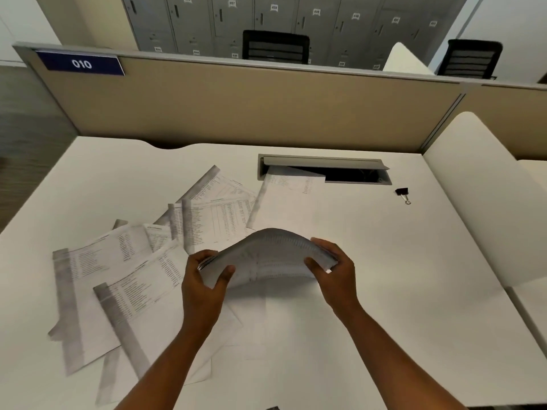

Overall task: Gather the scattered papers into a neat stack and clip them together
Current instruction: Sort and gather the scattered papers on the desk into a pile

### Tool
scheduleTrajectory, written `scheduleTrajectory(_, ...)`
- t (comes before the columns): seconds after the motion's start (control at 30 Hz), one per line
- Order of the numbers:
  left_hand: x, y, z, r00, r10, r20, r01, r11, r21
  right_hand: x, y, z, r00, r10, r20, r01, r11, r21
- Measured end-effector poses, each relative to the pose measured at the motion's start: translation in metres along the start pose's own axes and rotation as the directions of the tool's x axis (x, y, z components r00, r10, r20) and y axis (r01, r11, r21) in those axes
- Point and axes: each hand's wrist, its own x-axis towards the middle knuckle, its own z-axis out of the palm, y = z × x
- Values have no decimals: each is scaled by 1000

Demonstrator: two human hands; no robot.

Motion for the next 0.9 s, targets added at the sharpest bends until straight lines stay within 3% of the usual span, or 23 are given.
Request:
scheduleTrajectory(0.07, 1, -1, 4, 999, -54, 7, 53, 998, 24, -3, 3, 3, 996, 92, -11, -92, 996, -10)
scheduleTrajectory(0.17, 2, -2, 8, 1000, -19, -1, 19, 999, 50, -3, 5, 2, 992, 98, -80, -98, 995, 4)
scheduleTrajectory(0.23, 0, -9, 9, 999, -35, 12, 34, 998, 62, -4, 9, 0, 993, 105, -59, -105, 994, 14)
scheduleTrajectory(0.33, -5, -15, 15, 994, -105, 43, 99, 989, 111, -13, 21, 0, 973, 229, -9, -229, 973, 17)
scheduleTrajectory(0.43, -1, -10, 21, 997, -9, 76, -5, 983, 182, -11, 19, -3, 966, 243, -85, -241, 970, 36)
scheduleTrajectory(0.5, 6, -2, 14, 993, 74, 94, -95, 965, 244, -7, 5, -9, 978, 141, -155, -152, 986, -64)
scheduleTrajectory(0.57, 18, 10, 3, 980, 141, 141, -178, 935, 306, -2, -10, -14, 979, -102, -178, 41, 947, -317)
scheduleTrajectory(0.67, 37, 42, -9, 919, 273, 284, -370, 846, 384, 6, -37, -14, 903, -430, 23, 332, 662, -672)
scheduleTrajectory(0.73, 45, 62, -9, 856, 359, 372, -493, 782, 381, 12, -51, -5, 880, -430, 203, 441, 577, -687)
scheduleTrajectory(0.8, 46, 78, -5, 815, 425, 393, -560, 752, 348, 17, -58, 2, 884, -353, 307, 467, 689, -554)
scheduleTrajectory(0.9, 39, 78, -1, 815, 549, 185, -562, 675, 478, 22, -60, 2, 927, -268, 261, 365, 800, -477)
